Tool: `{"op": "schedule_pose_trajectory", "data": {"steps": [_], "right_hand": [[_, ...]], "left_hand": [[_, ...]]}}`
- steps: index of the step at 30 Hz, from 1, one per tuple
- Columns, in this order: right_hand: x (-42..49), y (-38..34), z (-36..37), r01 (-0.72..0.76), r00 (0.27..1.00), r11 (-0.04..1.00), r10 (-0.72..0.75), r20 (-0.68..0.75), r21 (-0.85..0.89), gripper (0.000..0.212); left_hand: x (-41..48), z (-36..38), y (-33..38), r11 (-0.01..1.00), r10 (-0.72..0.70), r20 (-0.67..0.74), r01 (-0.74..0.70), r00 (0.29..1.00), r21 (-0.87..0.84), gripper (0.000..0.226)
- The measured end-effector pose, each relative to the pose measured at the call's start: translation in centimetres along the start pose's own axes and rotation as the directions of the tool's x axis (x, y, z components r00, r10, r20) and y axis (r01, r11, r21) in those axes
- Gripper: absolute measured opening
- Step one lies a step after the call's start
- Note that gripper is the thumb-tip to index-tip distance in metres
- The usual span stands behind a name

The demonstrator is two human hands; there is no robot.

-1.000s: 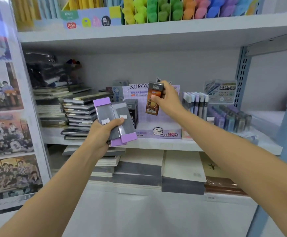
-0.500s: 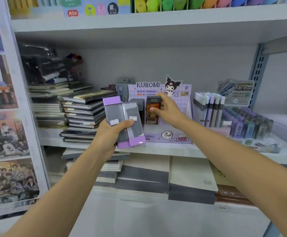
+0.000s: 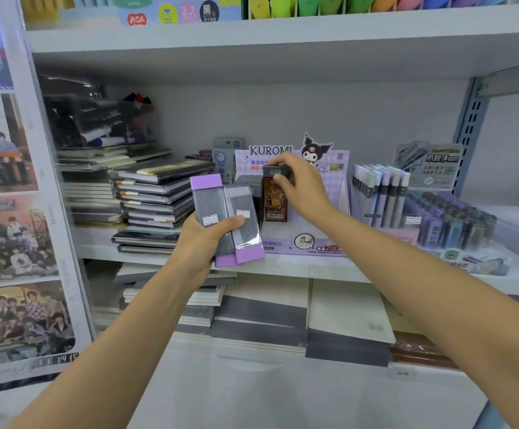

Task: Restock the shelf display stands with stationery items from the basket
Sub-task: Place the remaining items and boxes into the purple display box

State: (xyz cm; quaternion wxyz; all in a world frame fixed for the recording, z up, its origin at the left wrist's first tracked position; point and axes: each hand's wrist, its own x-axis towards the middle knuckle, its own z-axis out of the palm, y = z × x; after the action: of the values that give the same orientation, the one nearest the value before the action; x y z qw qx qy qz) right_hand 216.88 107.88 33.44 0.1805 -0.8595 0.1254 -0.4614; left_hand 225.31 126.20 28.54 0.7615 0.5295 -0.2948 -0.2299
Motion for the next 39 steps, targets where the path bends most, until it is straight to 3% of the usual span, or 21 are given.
{"op": "schedule_pose_trajectory", "data": {"steps": [6,16,19,22,29,34,37,39], "right_hand": [[0.8,0.3,-1.6,-0.06,0.991,0.997,0.053,0.126,0.052,0.019],[1.2,0.5,-0.8,-0.049,0.998,0.995,0.052,0.04,-0.084,0.018],[1.6,0.7,-1.7,-0.073,0.988,0.995,0.082,0.129,-0.071,0.015],[1.8,0.3,-2.0,-0.006,0.976,0.999,0.015,0.217,-0.041,0.016],[1.4,0.9,-0.8,-0.028,0.973,0.987,0.063,0.223,-0.16,0.018],[1.0,0.6,-0.2,0.004,0.984,0.948,0.054,0.171,-0.319,0.036],[0.1,-0.4,-0.8,0.031,0.999,0.984,-0.024,0.043,-0.174,0.031],[-1.0,-1.8,-1.3,-0.009,0.999,0.991,0.003,0.044,0.131,0.019]], "left_hand": [[0.1,-0.1,0.1,1.0,-0.007,-0.005,0.007,1.0,0.004,0.044],[0.0,0.2,0.1,1.0,0.004,0.003,-0.004,1.0,0.001,0.038],[0.1,0.1,0.0,1.0,0.003,0.001,-0.003,1.0,-0.001,0.034],[0.2,0.1,0.0,1.0,0.007,-0.002,-0.007,1.0,-0.003,0.033],[0.2,0.4,0.0,1.0,0.014,0.008,-0.014,1.0,-0.01,0.033],[0.0,0.1,0.0,1.0,0.008,0.0,-0.008,1.0,-0.013,0.033],[-0.3,0.1,0.1,1.0,0.009,0.005,-0.009,1.0,-0.014,0.031],[-0.5,0.3,0.2,1.0,0.018,0.019,-0.018,1.0,-0.013,0.032]]}}
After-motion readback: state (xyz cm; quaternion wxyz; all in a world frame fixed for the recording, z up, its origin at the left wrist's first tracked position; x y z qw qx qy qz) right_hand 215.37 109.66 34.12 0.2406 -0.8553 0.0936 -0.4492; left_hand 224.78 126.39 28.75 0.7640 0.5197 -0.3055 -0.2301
